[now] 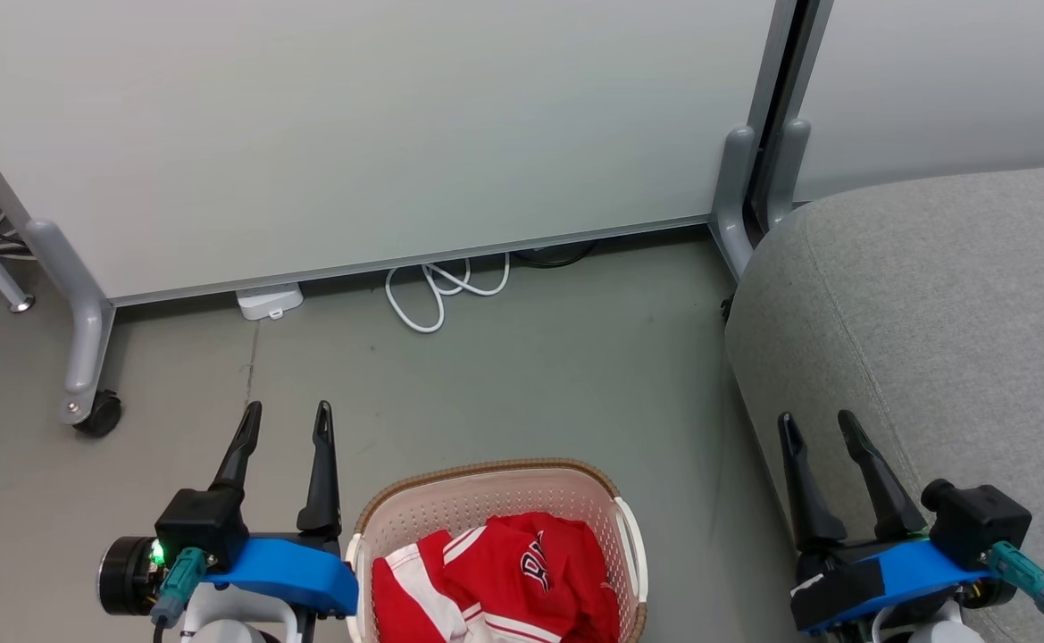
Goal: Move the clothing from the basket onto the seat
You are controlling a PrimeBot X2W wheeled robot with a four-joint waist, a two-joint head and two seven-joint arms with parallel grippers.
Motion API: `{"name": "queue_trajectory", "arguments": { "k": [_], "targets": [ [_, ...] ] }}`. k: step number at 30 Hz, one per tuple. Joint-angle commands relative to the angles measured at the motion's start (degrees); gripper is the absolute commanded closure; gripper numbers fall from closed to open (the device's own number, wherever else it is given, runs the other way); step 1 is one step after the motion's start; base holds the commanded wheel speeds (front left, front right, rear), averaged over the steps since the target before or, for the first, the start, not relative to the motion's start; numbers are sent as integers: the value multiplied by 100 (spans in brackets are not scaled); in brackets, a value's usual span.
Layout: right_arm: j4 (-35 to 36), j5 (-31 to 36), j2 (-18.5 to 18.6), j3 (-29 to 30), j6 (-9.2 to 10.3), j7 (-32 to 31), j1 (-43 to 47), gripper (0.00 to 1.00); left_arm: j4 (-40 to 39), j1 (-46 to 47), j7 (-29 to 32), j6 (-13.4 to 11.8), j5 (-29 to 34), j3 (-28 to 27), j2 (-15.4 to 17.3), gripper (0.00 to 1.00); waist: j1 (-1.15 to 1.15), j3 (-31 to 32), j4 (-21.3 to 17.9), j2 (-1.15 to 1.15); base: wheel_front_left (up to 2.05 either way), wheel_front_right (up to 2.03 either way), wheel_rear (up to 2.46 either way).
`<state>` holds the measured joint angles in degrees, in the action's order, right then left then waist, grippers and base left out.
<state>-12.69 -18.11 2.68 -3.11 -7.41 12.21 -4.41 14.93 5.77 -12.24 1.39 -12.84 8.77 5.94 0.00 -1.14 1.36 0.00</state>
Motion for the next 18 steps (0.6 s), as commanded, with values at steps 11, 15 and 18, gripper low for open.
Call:
{"name": "queue_trajectory", "arguments": {
  "k": [11, 15, 18],
  "targets": [
    [4, 586, 32, -93, -12, 178, -64, 0, 103, 91, -177, 123, 506, -15, -44, 0, 0, 8, 22, 0, 0, 0, 0],
    [-2, 743, 33, -114, -13, 224, -55, 0, 153, 86, -218, 152, 634, -53, -82, 0, 0, 14, 27, 0, 0, 0, 0],
    [-17, 835, 33, -126, -9, 254, -52, 0, 202, 77, -249, 184, 692, -106, -117, 0, 0, 16, 29, 0, 0, 0, 0]
  ]
}}
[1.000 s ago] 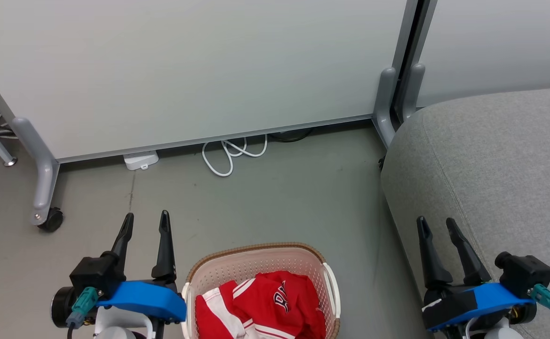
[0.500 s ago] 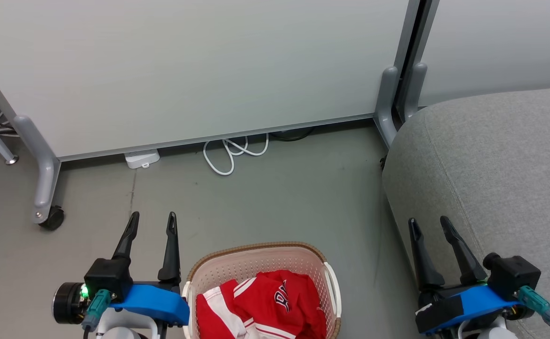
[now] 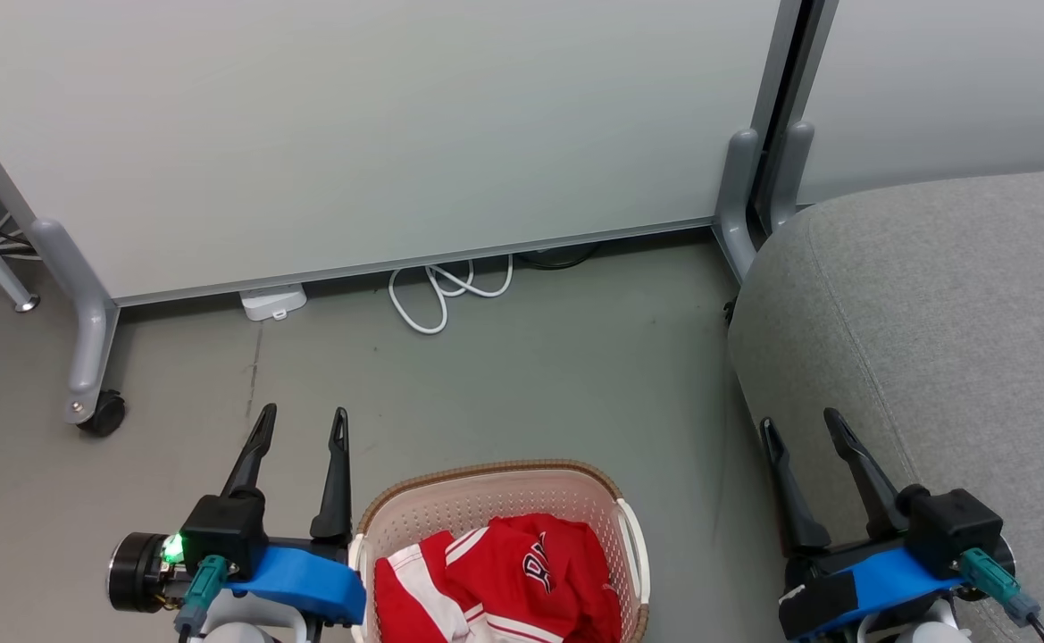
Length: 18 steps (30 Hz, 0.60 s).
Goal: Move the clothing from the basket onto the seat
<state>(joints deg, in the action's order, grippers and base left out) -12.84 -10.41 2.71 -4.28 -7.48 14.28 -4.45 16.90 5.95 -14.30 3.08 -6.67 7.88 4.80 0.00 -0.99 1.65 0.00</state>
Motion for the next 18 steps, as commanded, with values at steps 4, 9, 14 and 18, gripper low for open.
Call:
{"name": "queue_trajectory", "arguments": {
  "k": [4, 9, 14, 18],
  "targets": [
    [-13, 203, 30, -22, -2, 84, -42, 0, 54, 65, -81, 81, 152, -76, -43, 0, 0, -13, 7, 0, 0, 0, 0],
    [-36, 235, 30, -14, -2, 102, -50, 0, 110, 67, -98, 140, 129, -153, -89, 0, 0, -22, 8, 0, 0, 0, 0],
    [-88, 178, 29, 11, -2, 101, -38, 0, 147, 70, -98, 196, 108, -235, -125, 0, 0, -16, 0, 0, 0, 0, 0],
    [-125, 137, 29, 21, -2, 101, -31, 0, 174, 69, -98, 243, 86, -282, -146, 0, 0, -14, -8, 0, 0, 0, 0]
  ]
}}
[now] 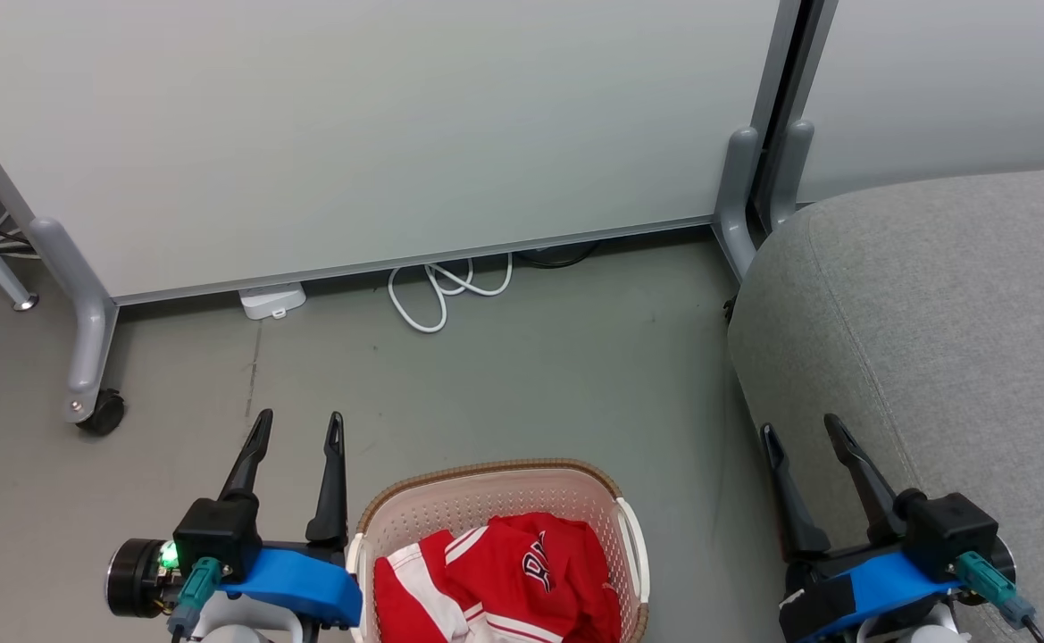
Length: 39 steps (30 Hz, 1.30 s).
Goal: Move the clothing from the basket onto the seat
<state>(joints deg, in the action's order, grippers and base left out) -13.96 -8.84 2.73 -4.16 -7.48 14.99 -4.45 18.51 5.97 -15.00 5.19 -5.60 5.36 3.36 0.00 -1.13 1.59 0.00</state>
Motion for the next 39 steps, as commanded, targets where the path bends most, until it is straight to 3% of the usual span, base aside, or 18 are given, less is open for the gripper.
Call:
{"name": "queue_trajectory", "arguments": {
  "k": [1, 22, 29, 39],
  "targets": [
    [-20, -27, 27, 9, -2, 30, -35, 0, 23, 69, -28, 34, -20, -34, -6, 0, 0, 1, -3, 0, 0, 0, 0],
    [62, 14, 26, -41, -2, 25, -271, 0, 384, 466, -23, 195, 157, 101, 49, 0, 0, -349, -241, 0, 0, 0, 0],
    [234, 47, 24, -121, -2, 25, -638, 0, 1032, 1189, -22, 235, 257, 614, 300, 0, 0, -972, -552, 0, 0, 0, 0],
    [537, -48, 21, -300, -2, 25, -1359, 0, 2065, 2300, -22, 228, 93, 1762, 763, 0, 0, -2093, -1105, 0, 0, 0, 0]
  ]
}}
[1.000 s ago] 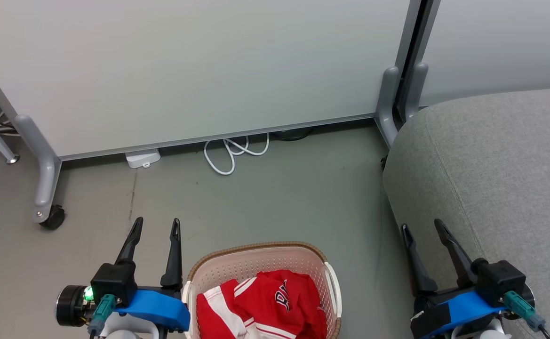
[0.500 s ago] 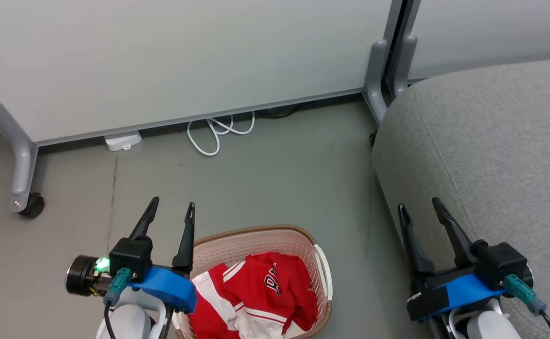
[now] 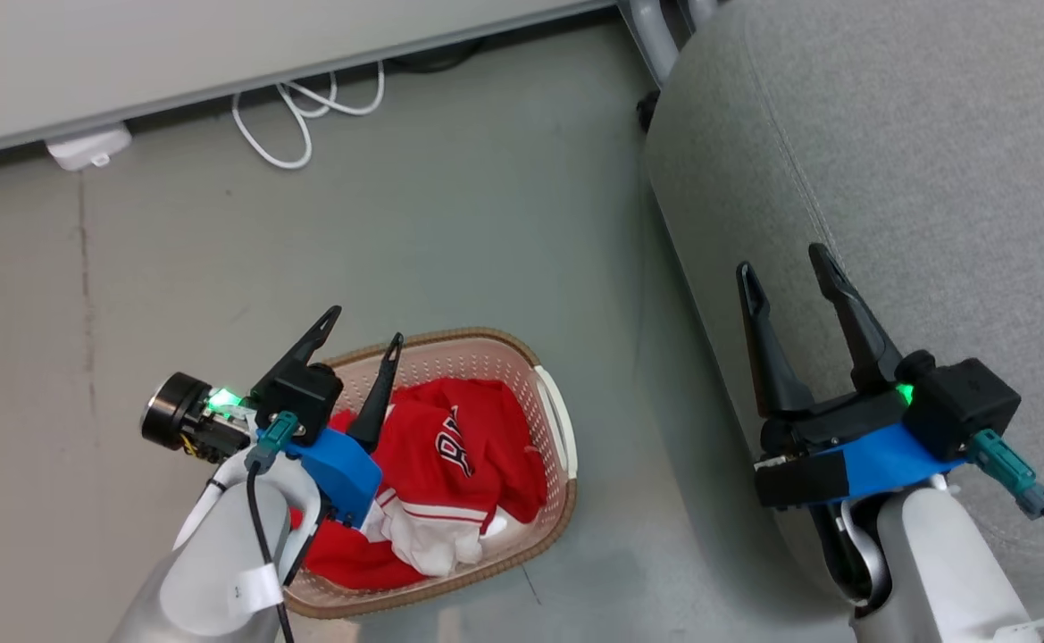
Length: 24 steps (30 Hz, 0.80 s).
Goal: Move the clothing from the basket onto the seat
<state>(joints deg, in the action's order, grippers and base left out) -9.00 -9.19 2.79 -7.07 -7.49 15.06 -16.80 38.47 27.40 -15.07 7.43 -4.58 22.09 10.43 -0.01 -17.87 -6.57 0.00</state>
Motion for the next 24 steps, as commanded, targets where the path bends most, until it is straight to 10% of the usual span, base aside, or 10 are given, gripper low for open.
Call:
{"name": "queue_trajectory", "arguments": {
  "k": [1, 24],
  "targets": [
    [66, -33, 16, -25, -1, 19, -190, 0, 191, 262, -15, 4, -29, 239, 104, 0, 1, -524, -331, 0, 0, 0, 0],
    [631, -251, 15, -251, -1, 19, -1173, 0, 2585, 2320, 183, 4, -915, 4055, 437, 0, 1, -2646, -826, 0, 0, 0, 0]
  ]
}}
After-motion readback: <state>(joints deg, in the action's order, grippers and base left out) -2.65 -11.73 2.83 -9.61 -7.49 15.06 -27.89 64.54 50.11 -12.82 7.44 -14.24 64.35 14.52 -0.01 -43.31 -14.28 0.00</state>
